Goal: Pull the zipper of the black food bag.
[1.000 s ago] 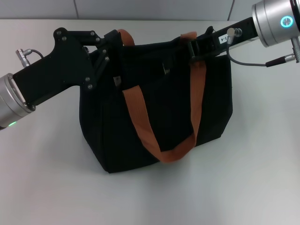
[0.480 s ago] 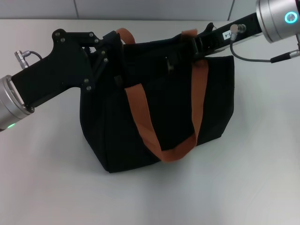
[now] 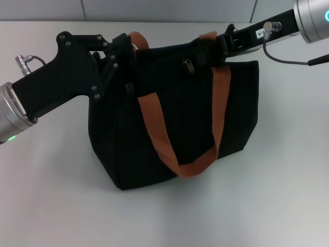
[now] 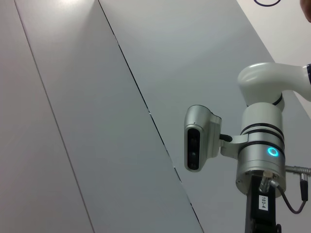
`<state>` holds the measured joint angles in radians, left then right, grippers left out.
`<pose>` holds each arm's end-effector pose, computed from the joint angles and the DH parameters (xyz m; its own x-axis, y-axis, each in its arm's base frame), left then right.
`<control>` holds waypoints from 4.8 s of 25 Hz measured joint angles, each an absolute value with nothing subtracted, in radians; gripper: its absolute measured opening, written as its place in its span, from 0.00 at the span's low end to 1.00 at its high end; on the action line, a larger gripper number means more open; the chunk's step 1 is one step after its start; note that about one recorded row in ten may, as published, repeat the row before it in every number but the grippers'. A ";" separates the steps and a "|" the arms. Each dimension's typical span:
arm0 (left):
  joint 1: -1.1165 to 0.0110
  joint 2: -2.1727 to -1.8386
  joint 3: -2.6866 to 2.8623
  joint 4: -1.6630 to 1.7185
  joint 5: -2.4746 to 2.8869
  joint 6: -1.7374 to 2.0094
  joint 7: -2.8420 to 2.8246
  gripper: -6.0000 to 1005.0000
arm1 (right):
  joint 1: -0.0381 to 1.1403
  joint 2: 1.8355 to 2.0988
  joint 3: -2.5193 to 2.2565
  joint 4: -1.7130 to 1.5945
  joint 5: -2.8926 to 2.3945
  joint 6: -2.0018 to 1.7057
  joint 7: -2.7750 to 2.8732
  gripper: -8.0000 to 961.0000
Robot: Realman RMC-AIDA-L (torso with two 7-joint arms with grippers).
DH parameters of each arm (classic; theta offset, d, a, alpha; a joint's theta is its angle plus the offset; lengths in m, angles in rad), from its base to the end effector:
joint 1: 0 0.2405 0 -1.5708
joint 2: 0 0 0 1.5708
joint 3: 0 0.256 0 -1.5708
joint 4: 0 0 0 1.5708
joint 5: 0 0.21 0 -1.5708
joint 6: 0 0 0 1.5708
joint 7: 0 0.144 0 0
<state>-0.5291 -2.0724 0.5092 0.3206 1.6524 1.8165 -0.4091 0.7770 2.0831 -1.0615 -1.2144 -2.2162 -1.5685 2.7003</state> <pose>-0.2378 0.3049 0.0103 0.6028 -0.4808 0.6367 0.0651 -0.7657 -0.6399 0.1070 0.3882 0.0226 0.5956 -0.7727 -0.2193 -0.7998 -0.5958 -0.0730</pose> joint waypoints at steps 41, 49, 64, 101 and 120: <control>-0.538 -2.072 0.506 0.311 1.621 1.807 -0.415 0.07 | 0.810 2.080 -1.121 -1.068 -2.065 -1.497 2.604 0.24; -0.537 -2.072 0.508 0.311 1.621 1.807 -0.416 0.07 | 0.815 2.082 -1.156 -1.134 -2.140 -1.484 2.658 0.11; -0.536 -2.072 0.500 0.299 1.621 1.809 -0.410 0.08 | 0.797 2.085 -1.171 -1.223 -2.209 -1.491 2.734 0.03; -0.537 -2.072 0.505 0.299 1.621 1.819 -0.416 0.08 | 0.783 2.082 -1.187 -1.161 -2.088 -1.499 2.665 0.19; -0.537 -2.074 0.503 0.299 1.620 1.827 -0.418 0.08 | 0.775 2.082 -1.208 -1.230 -2.175 -1.479 2.699 0.01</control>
